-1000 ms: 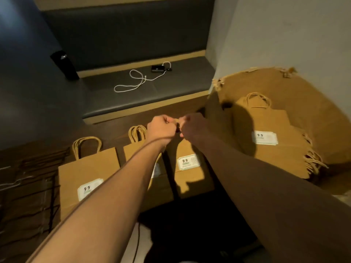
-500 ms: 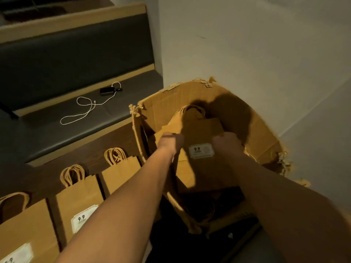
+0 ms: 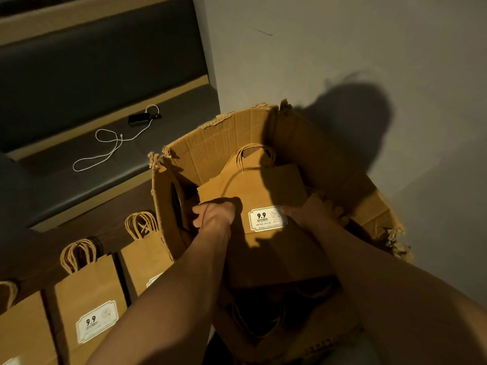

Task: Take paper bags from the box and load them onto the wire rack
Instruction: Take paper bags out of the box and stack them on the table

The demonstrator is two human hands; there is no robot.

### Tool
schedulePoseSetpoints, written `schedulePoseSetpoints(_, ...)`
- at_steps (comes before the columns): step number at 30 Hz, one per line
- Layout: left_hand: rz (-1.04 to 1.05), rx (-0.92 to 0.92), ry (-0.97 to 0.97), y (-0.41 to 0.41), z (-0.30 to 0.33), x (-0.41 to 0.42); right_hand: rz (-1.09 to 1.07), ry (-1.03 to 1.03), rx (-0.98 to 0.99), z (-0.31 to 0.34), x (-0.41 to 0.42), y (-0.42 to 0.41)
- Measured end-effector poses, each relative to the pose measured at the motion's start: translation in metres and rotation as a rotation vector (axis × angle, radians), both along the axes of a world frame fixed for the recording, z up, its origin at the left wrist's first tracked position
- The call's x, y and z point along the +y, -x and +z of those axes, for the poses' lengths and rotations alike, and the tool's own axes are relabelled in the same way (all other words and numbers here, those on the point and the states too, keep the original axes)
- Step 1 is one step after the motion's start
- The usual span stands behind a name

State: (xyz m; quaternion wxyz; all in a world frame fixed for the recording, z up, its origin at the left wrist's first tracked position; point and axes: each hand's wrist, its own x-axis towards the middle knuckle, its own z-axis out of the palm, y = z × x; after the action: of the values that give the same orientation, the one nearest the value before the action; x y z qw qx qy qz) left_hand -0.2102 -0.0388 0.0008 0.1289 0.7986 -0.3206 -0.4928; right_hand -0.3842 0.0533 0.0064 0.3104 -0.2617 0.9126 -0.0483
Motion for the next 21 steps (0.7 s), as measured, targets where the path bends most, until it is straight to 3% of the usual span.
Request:
schedulePoseSetpoints(3,0.115,0.066,0.000,-0.005,-0.004,-0.005,-0.001,0.008,-0.055,-0.008,-0.003,0.005)
schedulePoseSetpoints(7,0.039,0.106,0.012,-0.010,-0.004,0.002,-0.143,0.208,-0.389,-0.018,-0.005,0.019)
schedulePoseSetpoints(10,0.000,0.148,0.089,-0.008,-0.007,0.005,-0.135,0.292,-0.471,-0.003,-0.002,0.023)
schedulePoseSetpoints(14,-0.048,0.428,0.227,-0.006,-0.002,0.005,-0.177,0.442,-0.536,0.011,0.006,0.026)
schedulePoseSetpoints(21,-0.209,0.721,0.456,-0.027,0.058,-0.007,-0.264,0.662,-0.762,0.052,0.014,0.009)
